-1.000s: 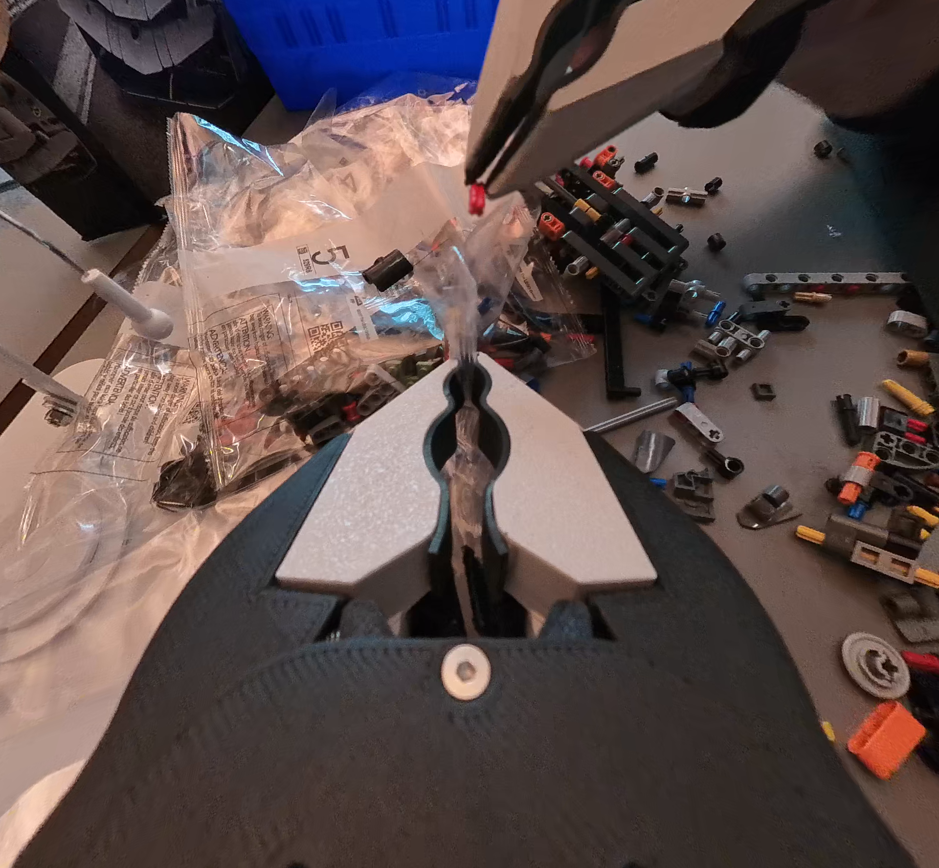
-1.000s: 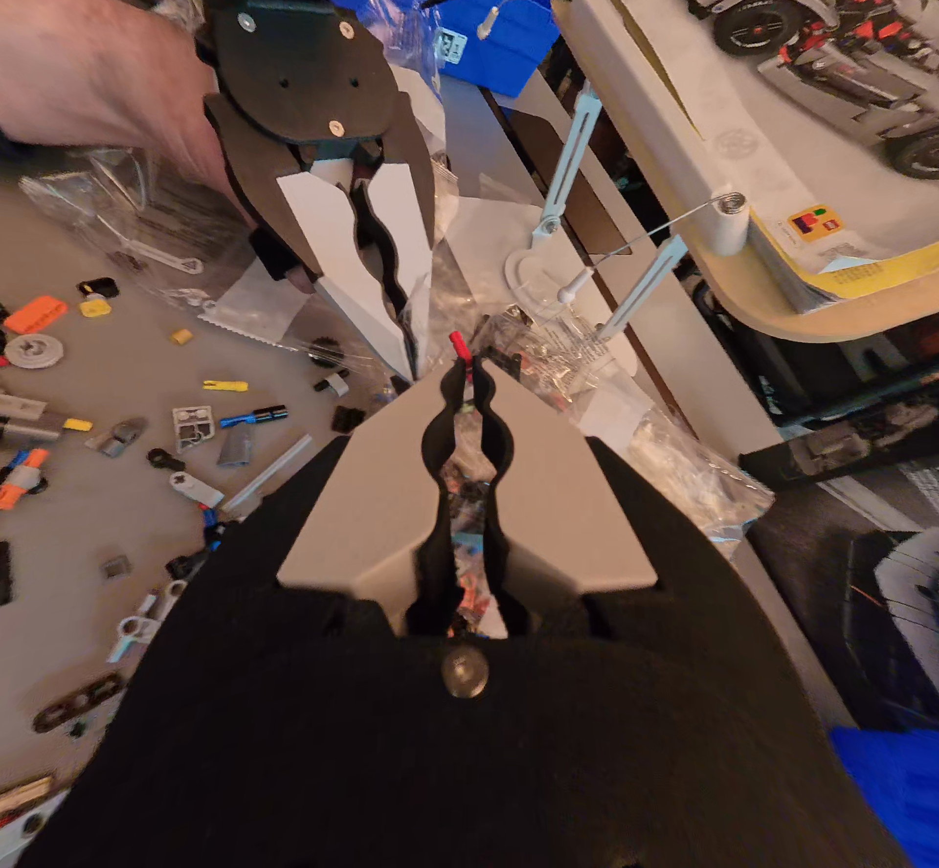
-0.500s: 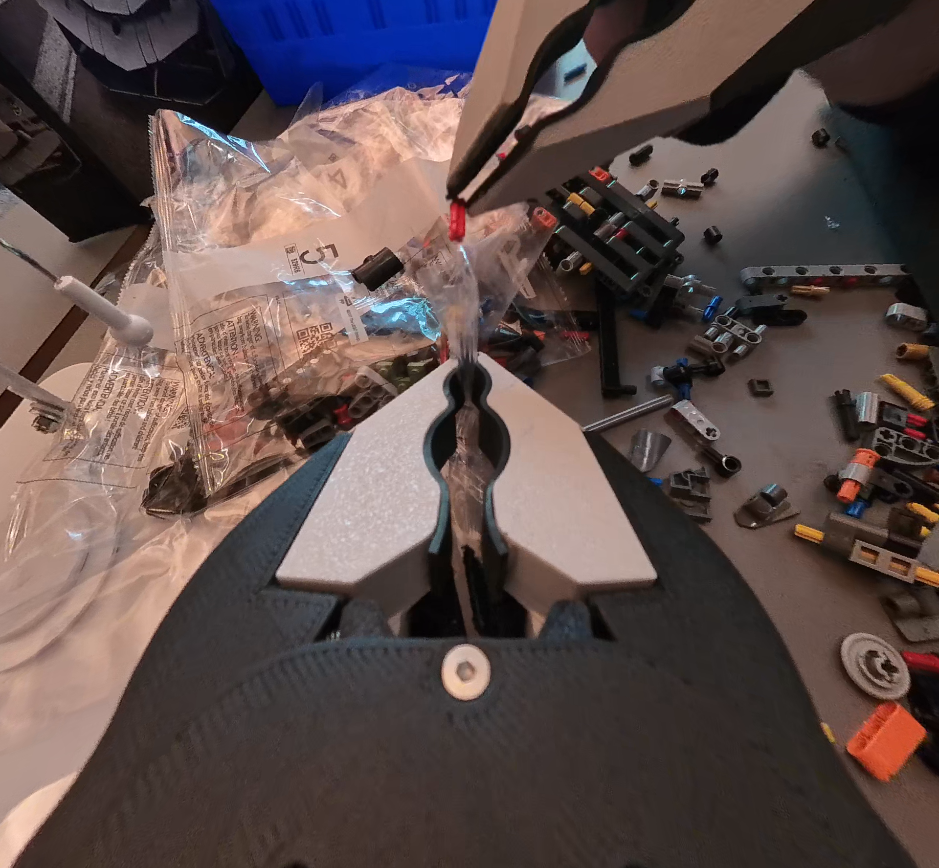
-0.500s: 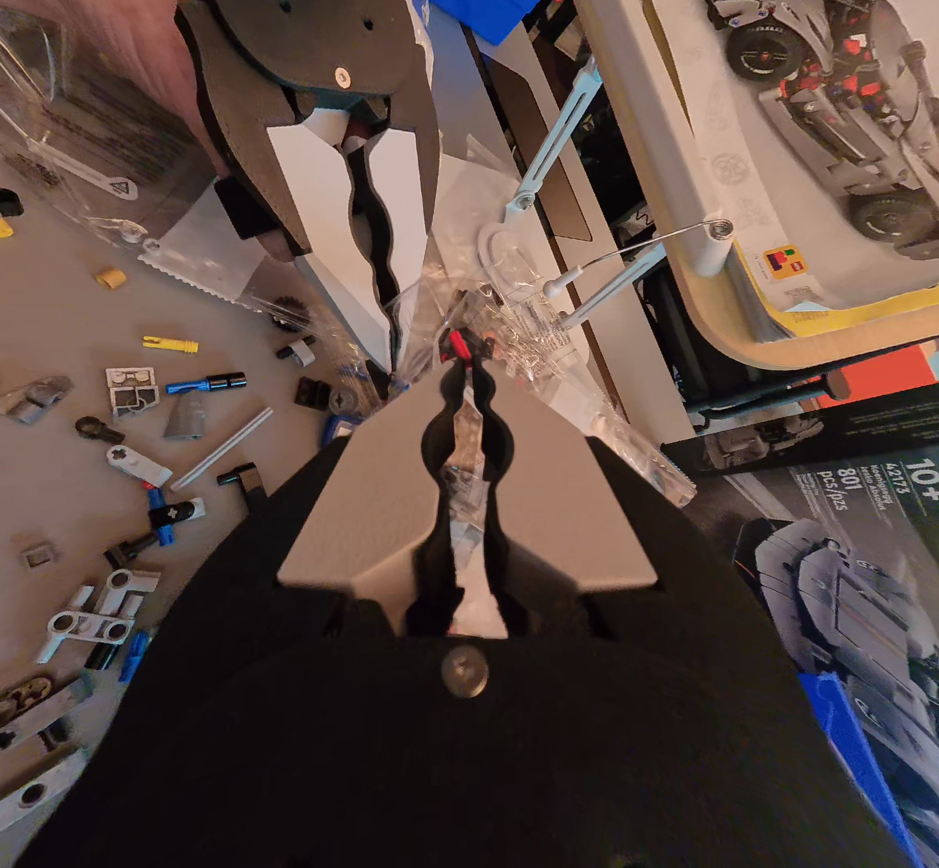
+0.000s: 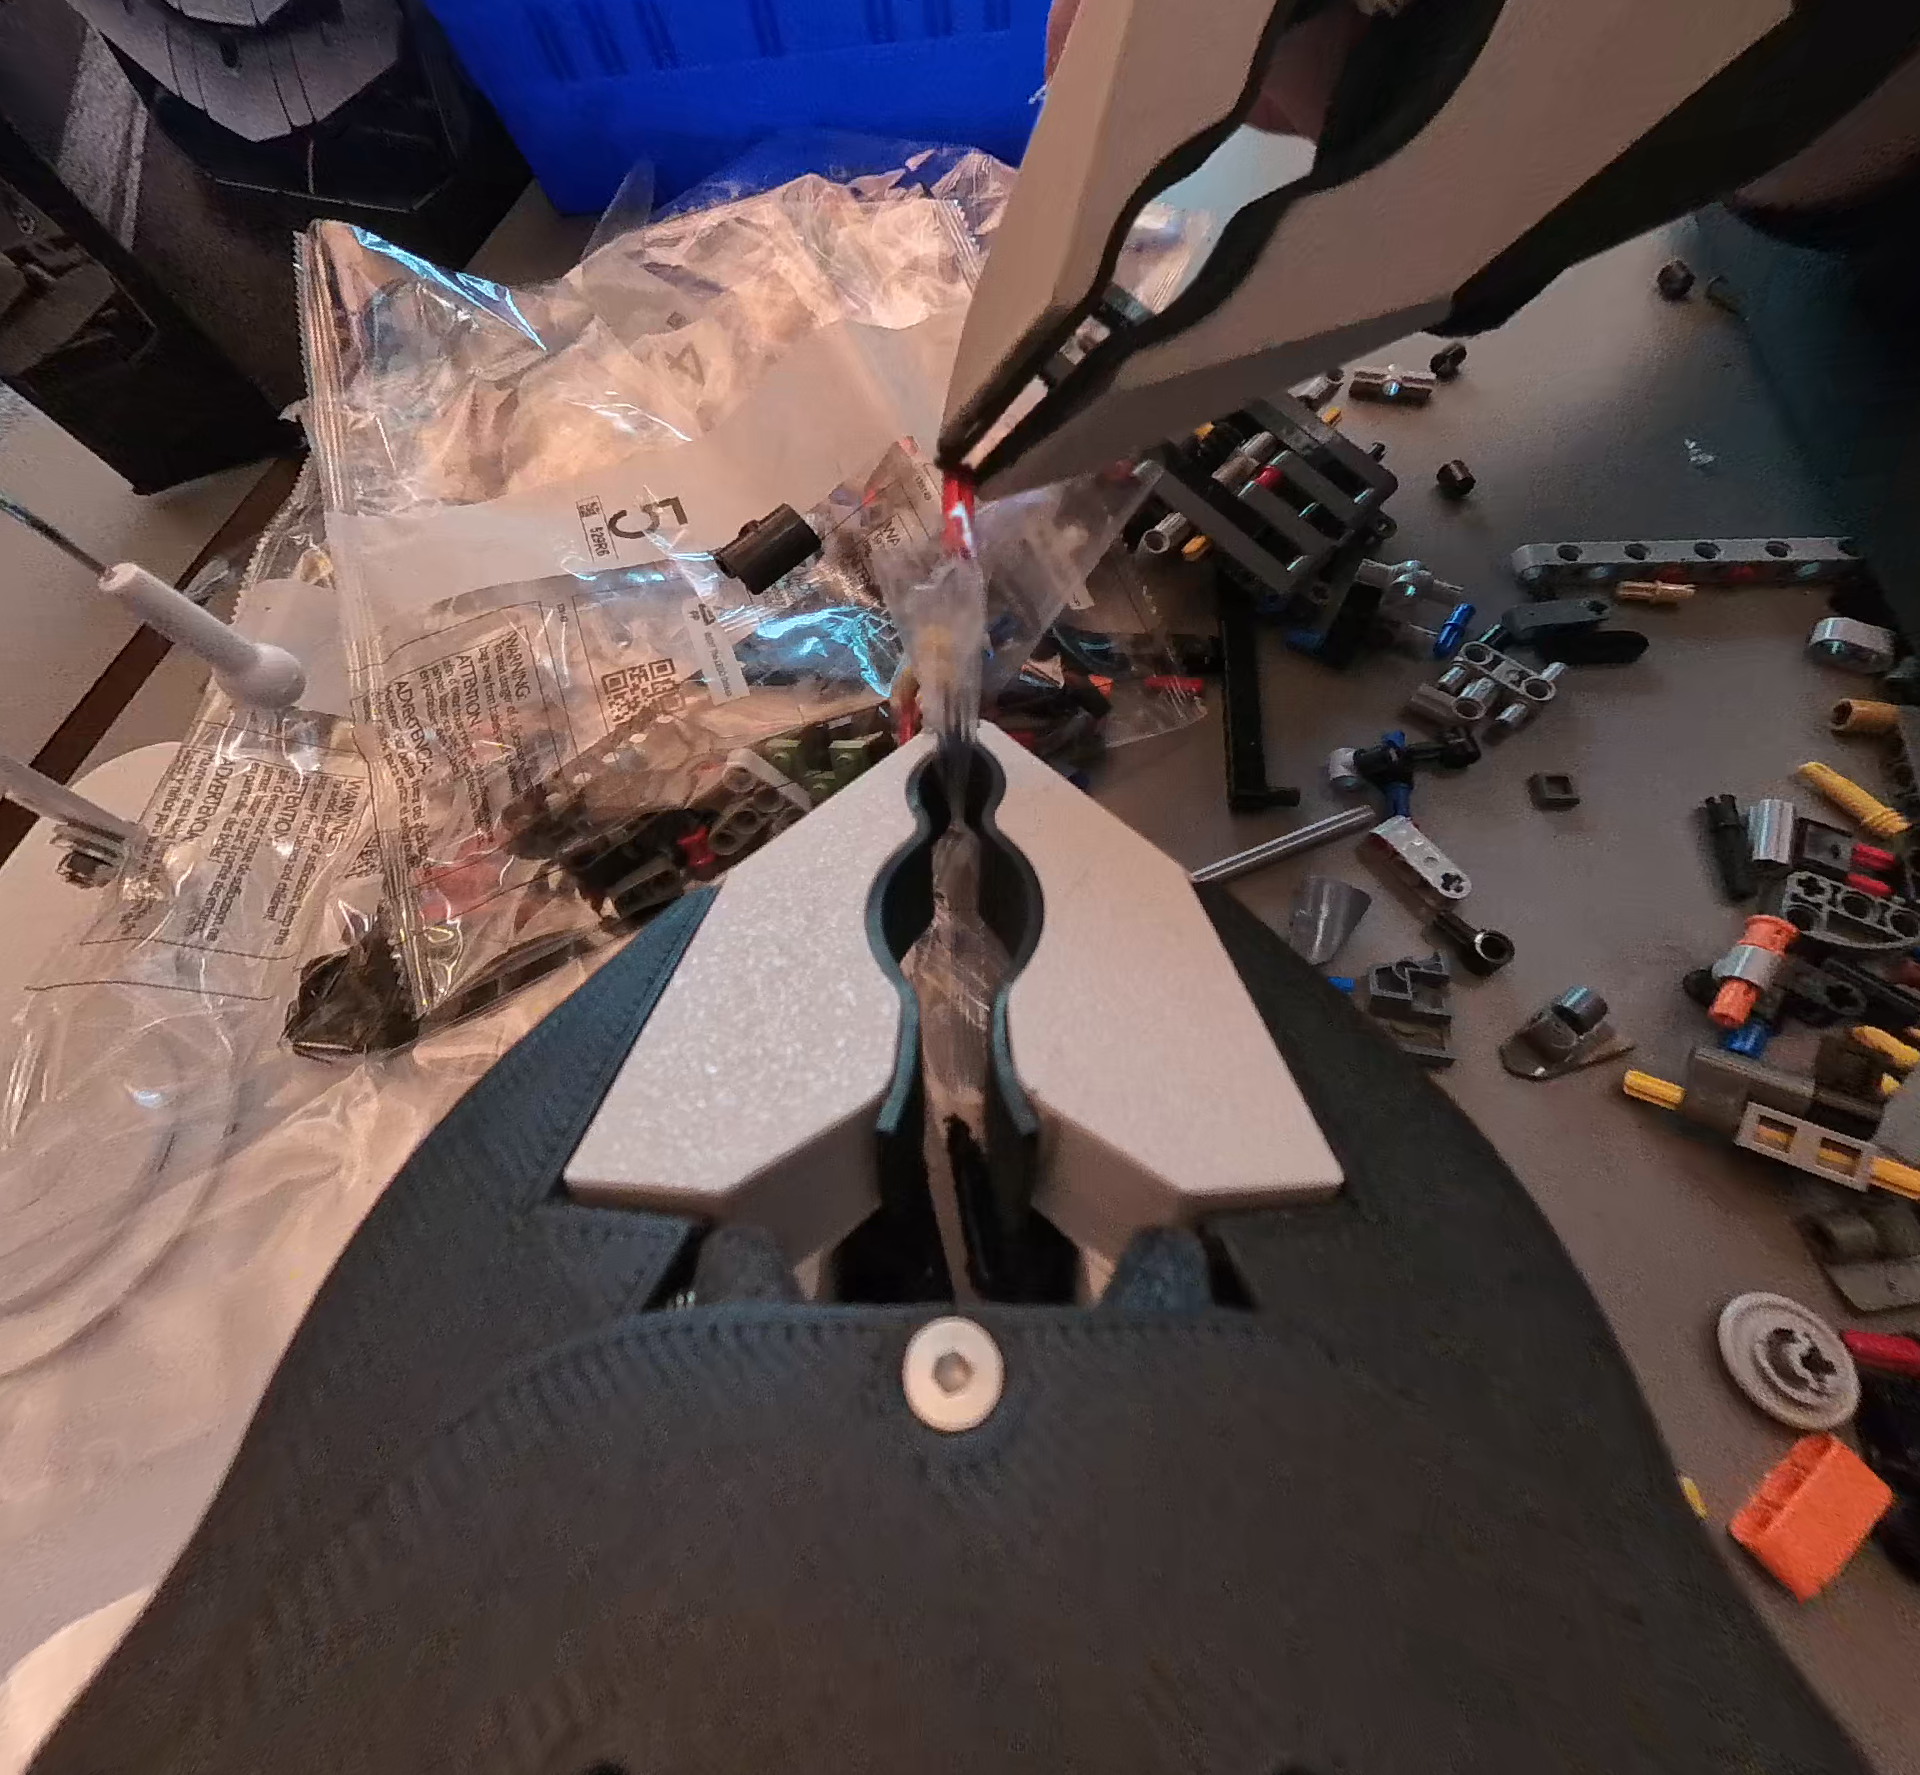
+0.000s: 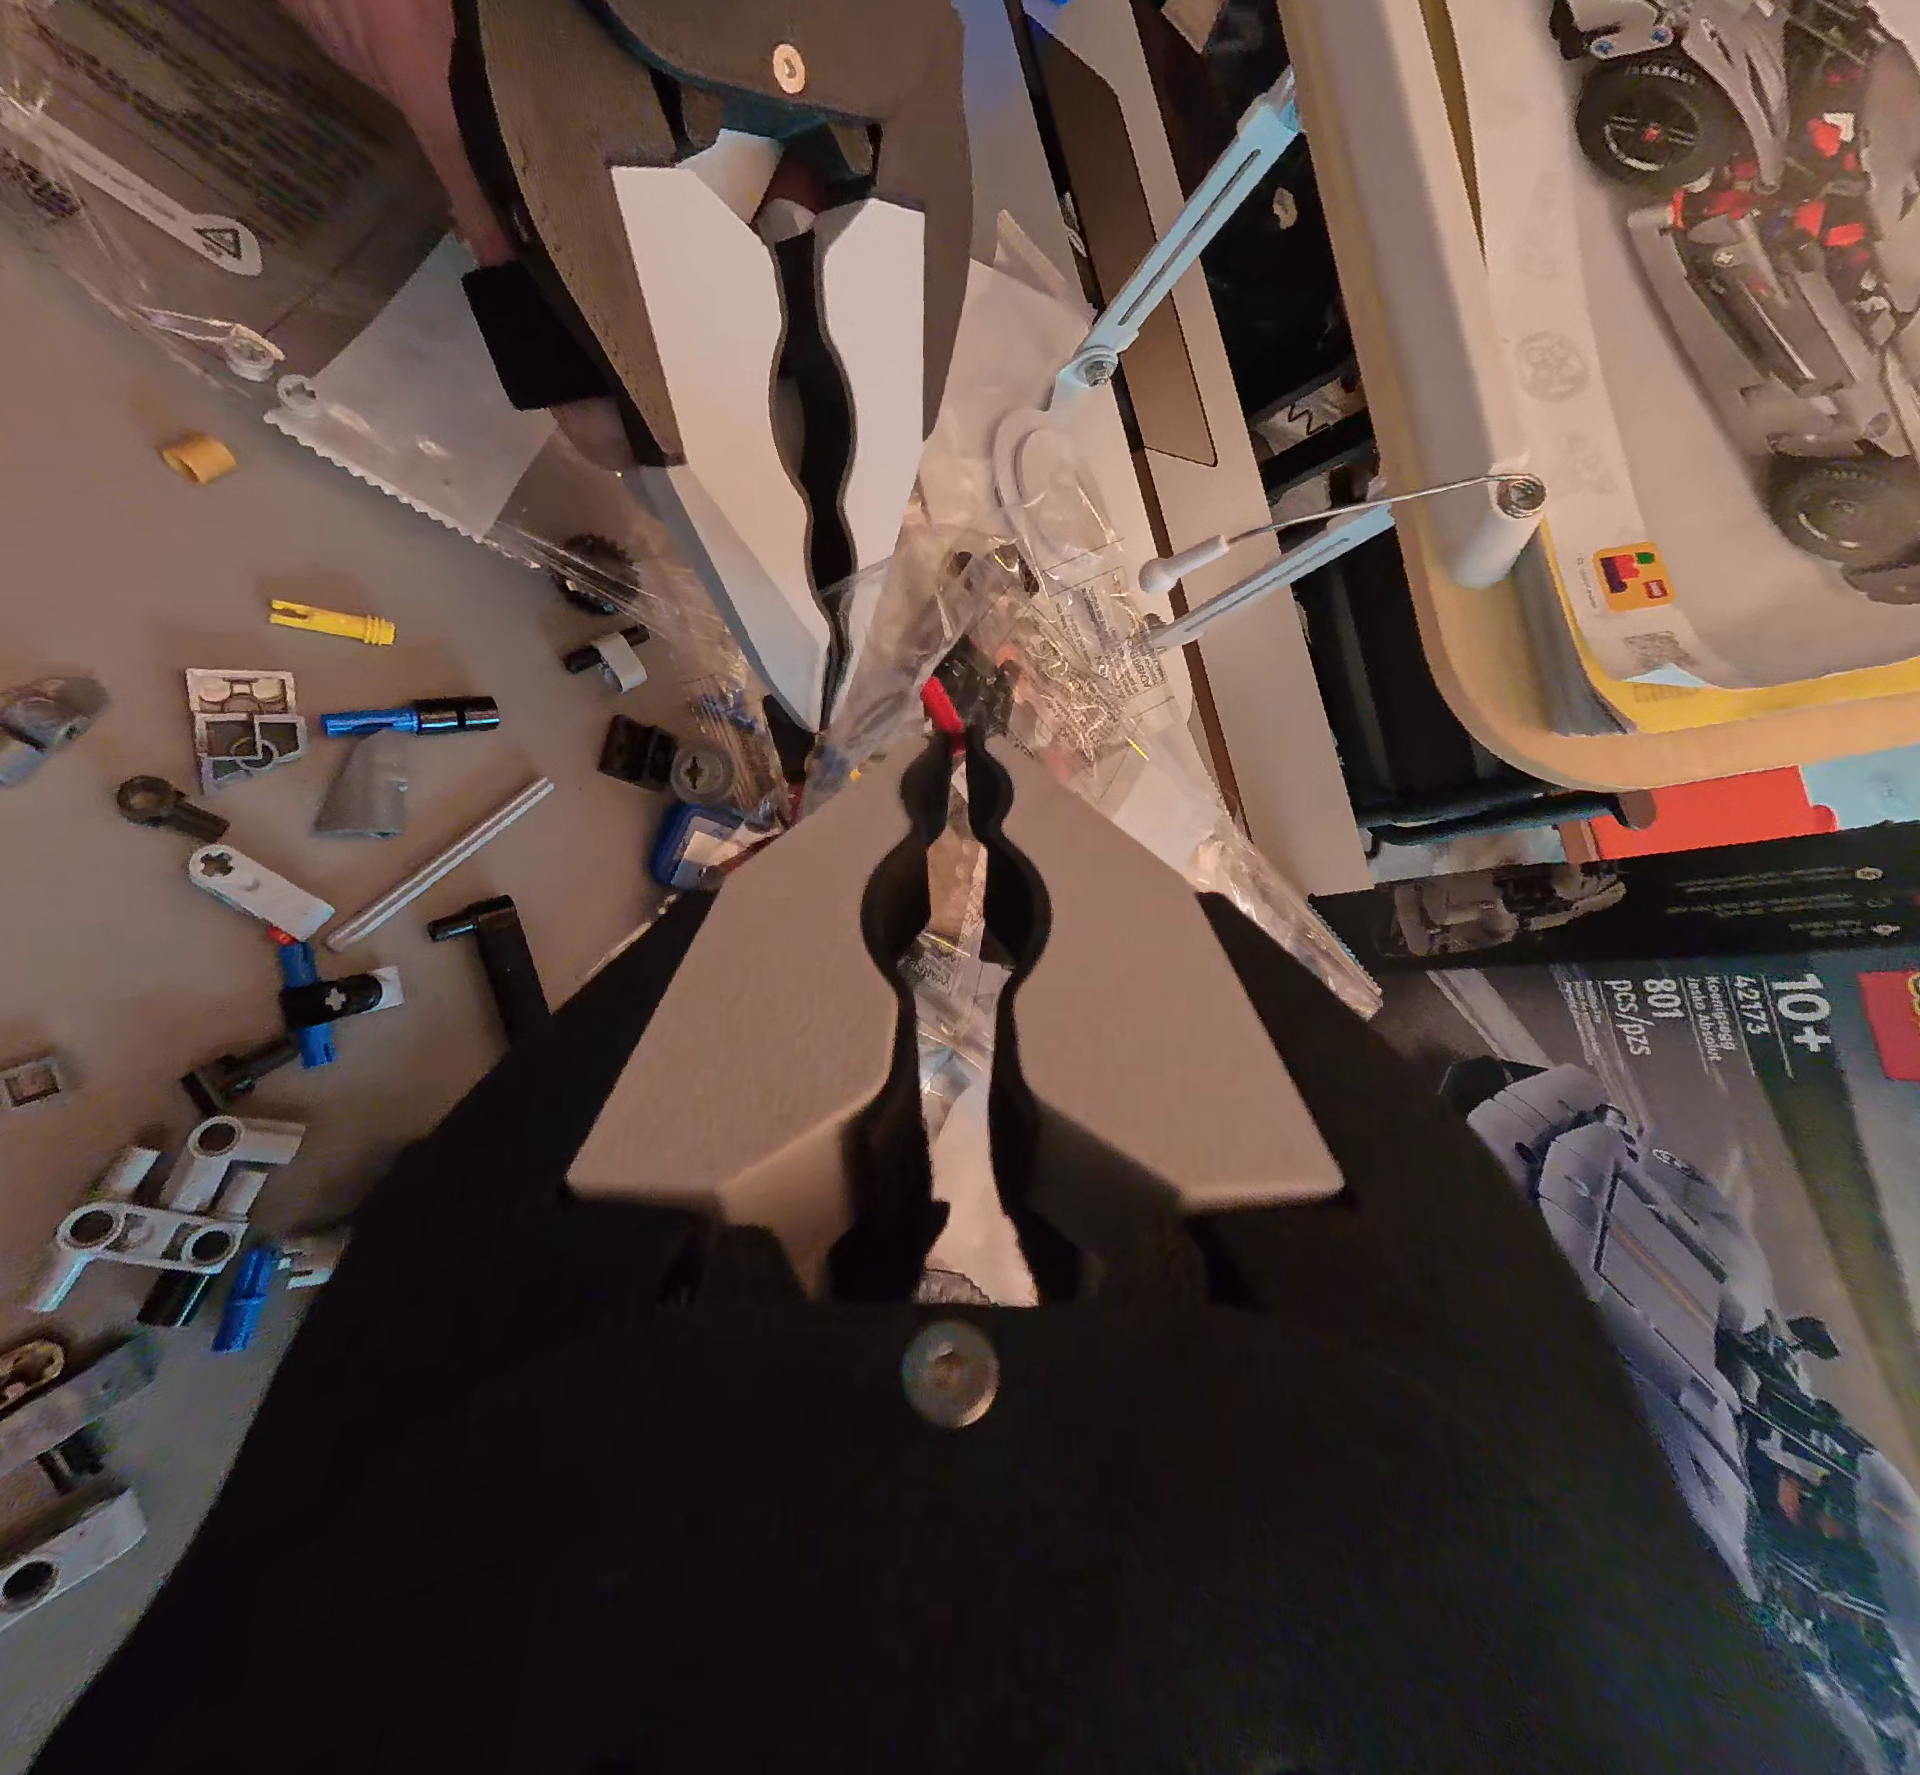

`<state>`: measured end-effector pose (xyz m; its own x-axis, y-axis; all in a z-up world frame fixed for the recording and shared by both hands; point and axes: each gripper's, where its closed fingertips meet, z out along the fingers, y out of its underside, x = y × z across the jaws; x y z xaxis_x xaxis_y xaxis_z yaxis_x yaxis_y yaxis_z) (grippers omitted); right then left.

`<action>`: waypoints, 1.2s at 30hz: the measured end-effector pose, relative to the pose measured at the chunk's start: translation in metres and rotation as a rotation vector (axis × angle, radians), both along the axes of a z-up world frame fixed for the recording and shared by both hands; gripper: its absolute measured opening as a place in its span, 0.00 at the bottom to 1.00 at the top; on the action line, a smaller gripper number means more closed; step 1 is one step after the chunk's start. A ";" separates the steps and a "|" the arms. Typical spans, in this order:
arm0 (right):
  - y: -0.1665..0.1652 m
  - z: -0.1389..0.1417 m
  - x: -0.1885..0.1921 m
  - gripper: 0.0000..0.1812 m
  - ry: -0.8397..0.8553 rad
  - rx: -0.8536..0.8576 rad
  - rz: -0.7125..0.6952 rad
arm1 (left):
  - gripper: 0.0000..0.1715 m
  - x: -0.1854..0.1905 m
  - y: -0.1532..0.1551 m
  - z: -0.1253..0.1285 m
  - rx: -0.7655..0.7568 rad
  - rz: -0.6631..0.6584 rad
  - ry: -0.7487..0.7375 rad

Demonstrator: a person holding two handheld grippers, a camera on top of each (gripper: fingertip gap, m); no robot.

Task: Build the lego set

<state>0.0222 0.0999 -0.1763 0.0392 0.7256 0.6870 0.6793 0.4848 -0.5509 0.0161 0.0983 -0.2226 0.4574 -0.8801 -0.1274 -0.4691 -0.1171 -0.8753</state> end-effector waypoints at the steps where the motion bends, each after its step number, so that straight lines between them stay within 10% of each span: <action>1: 0.001 0.000 0.000 0.00 -0.005 0.009 -0.005 | 0.00 0.000 0.000 0.000 0.000 0.000 0.001; 36: -0.002 0.010 0.005 0.00 0.039 -0.023 0.008 | 0.00 0.001 -0.004 0.005 -0.006 -0.019 -0.018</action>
